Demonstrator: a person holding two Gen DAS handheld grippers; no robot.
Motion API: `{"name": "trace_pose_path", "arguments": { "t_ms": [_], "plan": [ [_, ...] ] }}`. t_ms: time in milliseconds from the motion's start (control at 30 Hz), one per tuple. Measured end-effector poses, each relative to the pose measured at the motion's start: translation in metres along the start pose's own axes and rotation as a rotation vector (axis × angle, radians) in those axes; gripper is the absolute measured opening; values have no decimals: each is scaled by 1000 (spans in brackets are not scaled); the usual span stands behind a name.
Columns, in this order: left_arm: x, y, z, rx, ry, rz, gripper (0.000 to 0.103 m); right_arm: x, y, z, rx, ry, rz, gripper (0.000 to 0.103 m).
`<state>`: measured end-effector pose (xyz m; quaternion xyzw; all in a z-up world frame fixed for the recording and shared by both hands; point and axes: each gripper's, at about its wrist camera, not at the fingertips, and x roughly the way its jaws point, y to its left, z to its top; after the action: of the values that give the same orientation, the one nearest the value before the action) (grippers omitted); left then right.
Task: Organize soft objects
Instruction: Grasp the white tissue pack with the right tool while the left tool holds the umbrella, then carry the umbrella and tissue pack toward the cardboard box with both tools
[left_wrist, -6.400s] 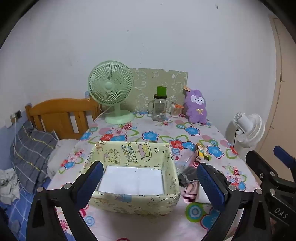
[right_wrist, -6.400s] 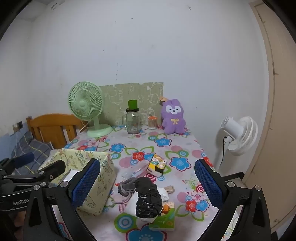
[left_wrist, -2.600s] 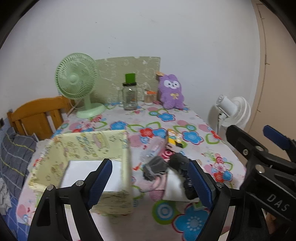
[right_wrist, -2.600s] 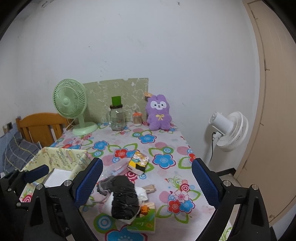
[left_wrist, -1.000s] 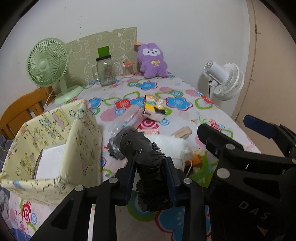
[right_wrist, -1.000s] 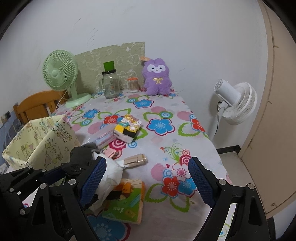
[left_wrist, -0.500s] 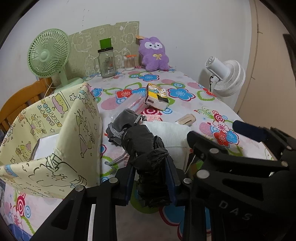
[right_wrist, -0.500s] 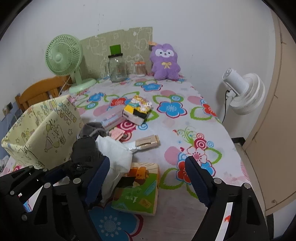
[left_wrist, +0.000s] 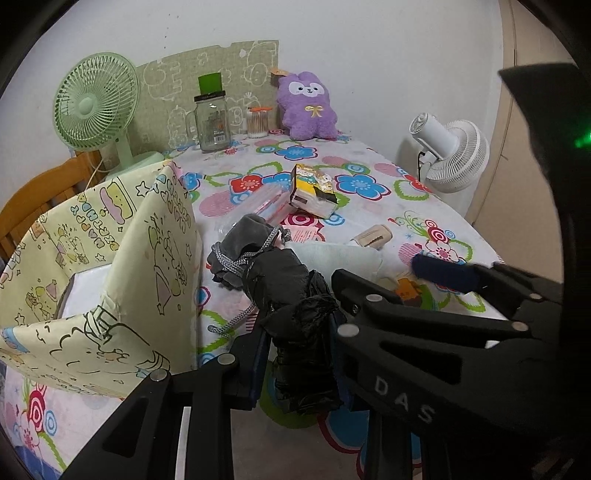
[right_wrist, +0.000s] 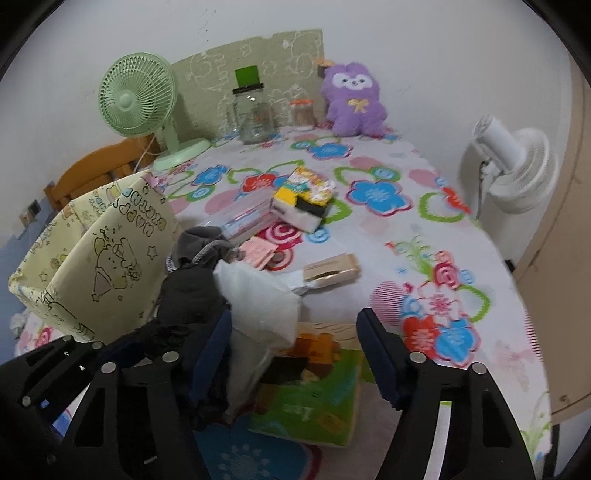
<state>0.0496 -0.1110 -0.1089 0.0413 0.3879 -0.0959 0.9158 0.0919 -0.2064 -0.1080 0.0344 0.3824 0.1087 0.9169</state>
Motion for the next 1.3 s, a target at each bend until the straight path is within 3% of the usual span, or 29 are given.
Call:
{"name": "trace_pose_path", "arguments": {
  "t_ms": [100, 167, 333, 1300],
  "plan": [
    [0, 0, 0, 2, 3, -3, 31, 5, 0, 0, 19, 14, 37, 51],
    [0, 0, 1, 2, 5, -6, 31, 6, 1, 0, 30, 23, 62, 32],
    [-2, -1, 4, 8, 3, -1, 30, 3, 5, 2, 18, 17, 66, 20],
    [-61, -32, 47, 74, -160, 21, 29, -88, 1, 36, -40, -206, -83, 17]
  ]
}}
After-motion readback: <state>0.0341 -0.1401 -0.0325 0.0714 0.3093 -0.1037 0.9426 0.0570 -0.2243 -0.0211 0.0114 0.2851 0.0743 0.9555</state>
